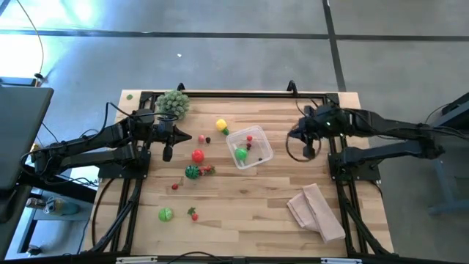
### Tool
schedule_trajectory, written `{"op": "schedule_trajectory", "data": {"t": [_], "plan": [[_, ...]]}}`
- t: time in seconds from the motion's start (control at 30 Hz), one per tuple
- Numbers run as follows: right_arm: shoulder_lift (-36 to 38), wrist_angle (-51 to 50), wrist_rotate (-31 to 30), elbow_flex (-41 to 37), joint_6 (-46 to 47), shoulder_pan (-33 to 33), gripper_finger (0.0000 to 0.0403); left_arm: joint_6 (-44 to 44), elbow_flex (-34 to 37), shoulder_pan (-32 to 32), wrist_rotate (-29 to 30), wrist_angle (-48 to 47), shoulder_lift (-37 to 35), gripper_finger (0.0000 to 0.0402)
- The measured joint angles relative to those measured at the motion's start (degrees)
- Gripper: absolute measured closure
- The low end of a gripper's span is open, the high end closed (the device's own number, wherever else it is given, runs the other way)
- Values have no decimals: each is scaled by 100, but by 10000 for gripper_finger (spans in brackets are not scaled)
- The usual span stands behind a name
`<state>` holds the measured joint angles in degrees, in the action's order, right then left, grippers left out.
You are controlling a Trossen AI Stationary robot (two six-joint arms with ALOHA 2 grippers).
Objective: Pick and placing Produce into tupperware
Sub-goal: Put the yellow pineapple into the transparent bin
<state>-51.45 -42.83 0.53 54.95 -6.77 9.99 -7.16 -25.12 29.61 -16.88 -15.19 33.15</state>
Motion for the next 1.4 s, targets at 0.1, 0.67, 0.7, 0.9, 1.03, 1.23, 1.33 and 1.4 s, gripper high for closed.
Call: {"op": "schedule_trajectory", "data": {"t": [0.1,0.67,0.7,0.9,1.03,1.23,1.33,1.4], "plan": [[-247,26,462,92,-234,392,399,2,0,1,2,1,-2,401],[-39,-190,671,93,-575,989,399,0,0,1,1,0,-2,401],[43,-190,676,93,-573,989,399,1,0,2,0,1,0,401],[302,-162,680,93,-396,987,399,0,0,2,0,1,-2,401],[300,-166,678,93,-373,987,399,1,0,1,1,1,0,401],[284,-212,676,93,-78,987,399,1,0,2,1,-1,-1,401],[283,-219,675,93,249,987,399,0,0,2,0,1,0,401],[283,-219,675,93,419,987,399,0,0,0,1,0,-2,401]]}}
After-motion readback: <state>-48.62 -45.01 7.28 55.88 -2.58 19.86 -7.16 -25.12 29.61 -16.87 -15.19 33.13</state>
